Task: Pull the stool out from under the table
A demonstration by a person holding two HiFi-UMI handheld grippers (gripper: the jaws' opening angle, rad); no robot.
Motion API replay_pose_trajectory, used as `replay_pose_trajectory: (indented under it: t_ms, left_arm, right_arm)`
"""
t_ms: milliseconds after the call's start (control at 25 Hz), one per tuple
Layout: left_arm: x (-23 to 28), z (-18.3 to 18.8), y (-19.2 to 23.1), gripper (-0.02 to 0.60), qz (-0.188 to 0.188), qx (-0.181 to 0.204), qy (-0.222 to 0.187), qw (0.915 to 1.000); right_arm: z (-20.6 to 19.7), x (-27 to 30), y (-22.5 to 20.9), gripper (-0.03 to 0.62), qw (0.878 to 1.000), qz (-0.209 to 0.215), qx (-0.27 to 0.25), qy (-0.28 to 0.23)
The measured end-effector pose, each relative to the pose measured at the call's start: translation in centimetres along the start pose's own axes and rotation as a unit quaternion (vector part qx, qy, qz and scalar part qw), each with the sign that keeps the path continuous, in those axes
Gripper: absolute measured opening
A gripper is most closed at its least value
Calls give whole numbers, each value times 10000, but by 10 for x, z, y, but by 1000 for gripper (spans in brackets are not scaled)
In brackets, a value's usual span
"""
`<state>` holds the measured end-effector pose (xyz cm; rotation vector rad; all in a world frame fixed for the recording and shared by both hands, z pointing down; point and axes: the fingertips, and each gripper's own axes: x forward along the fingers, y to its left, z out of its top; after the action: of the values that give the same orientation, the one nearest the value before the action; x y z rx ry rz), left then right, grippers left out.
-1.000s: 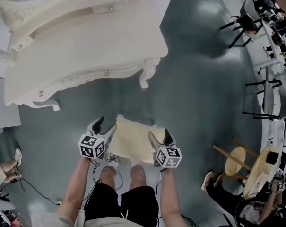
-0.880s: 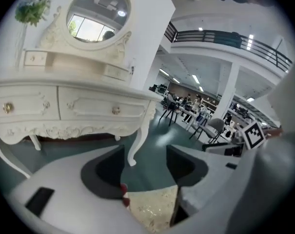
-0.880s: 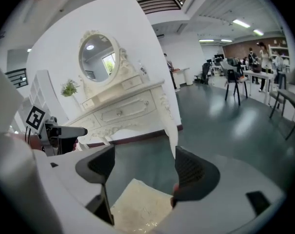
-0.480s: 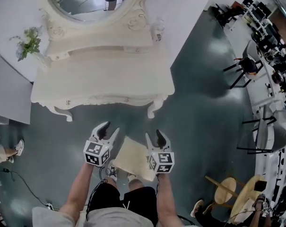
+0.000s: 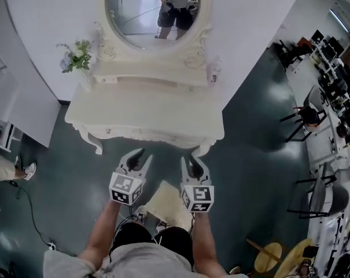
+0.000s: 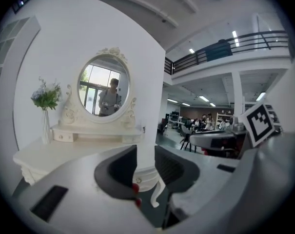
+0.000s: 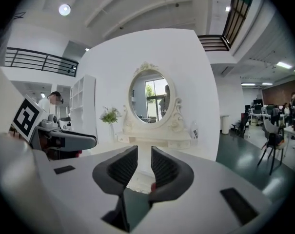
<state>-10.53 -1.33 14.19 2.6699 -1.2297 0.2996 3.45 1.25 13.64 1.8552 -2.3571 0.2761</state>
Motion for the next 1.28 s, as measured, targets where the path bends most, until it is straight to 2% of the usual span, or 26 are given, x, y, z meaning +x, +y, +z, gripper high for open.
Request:
replay_pose_trajectory:
  t_ms: [200, 360, 760, 1280]
  left_arm:
    - [-35, 37, 15, 75, 380, 96, -240, 9989]
    - [-55, 55, 32, 49, 636, 114, -357, 9973]
    - [-77, 77, 61, 38, 979, 152, -526, 9937]
    - [-74, 75, 63, 38, 990, 149, -501, 9937]
  right_arm:
    - [52, -3, 35, 66, 9987, 209, -208, -409]
    - [75, 0, 60, 46, 9976, 334, -269, -548]
    - [90, 11, 91, 28, 9960, 537, -316, -645]
    - [91, 13, 88, 25, 9956, 543, -351, -678]
